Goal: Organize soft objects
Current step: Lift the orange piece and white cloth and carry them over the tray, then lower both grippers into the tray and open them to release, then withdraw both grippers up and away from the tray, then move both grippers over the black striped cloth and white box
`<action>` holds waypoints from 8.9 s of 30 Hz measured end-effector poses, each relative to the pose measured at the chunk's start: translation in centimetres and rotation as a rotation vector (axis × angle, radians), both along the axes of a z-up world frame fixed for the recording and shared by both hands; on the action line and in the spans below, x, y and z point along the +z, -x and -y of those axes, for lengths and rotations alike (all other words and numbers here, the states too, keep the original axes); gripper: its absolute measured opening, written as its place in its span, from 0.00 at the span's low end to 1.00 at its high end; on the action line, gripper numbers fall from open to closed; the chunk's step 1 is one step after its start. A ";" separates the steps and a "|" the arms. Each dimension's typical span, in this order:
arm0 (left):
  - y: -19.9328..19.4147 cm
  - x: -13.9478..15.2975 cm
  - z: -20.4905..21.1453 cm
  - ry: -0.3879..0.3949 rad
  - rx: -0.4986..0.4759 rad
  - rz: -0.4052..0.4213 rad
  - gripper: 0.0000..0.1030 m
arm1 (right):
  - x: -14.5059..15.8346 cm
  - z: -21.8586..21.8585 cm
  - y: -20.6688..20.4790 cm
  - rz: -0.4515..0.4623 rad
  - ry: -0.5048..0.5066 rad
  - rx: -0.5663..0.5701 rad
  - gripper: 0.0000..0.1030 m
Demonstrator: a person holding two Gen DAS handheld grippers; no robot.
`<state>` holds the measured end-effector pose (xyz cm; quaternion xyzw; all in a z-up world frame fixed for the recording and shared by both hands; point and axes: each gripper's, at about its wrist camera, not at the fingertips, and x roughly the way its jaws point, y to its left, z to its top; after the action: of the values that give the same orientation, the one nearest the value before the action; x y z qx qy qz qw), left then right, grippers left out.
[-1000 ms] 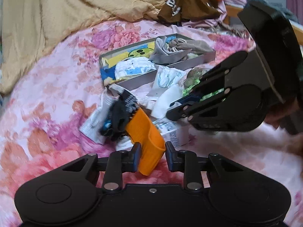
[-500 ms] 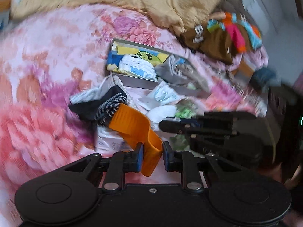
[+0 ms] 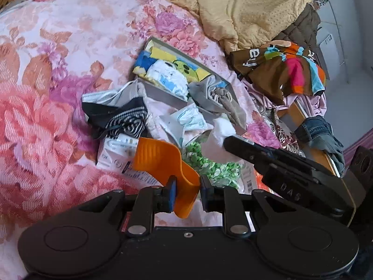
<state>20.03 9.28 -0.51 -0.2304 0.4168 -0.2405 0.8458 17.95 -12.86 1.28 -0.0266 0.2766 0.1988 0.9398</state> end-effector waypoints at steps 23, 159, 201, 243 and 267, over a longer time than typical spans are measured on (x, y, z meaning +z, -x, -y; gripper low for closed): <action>-10.9 5.5 2.8 -0.099 0.032 0.333 0.22 | 4.4 3.9 -10.4 0.124 -0.130 -0.064 0.05; 9.6 6.9 2.2 -0.397 0.255 0.580 0.99 | 2.0 5.5 7.4 0.181 -0.071 -0.097 1.00; 6.3 1.4 3.8 -0.755 0.153 0.436 0.99 | -2.5 3.4 5.4 0.024 0.142 -0.111 1.00; -1.1 -2.8 1.6 -0.676 0.035 0.477 0.98 | -5.8 -1.8 -1.6 0.164 0.346 0.037 0.99; -4.0 -4.2 -0.5 -0.378 0.060 0.388 0.71 | -6.9 -5.2 -6.3 0.112 0.414 0.160 0.87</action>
<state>24.05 9.76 -4.70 -0.0304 0.2775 -0.1730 0.9445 24.21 -7.64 -5.58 -0.2518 0.2560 0.2097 0.9094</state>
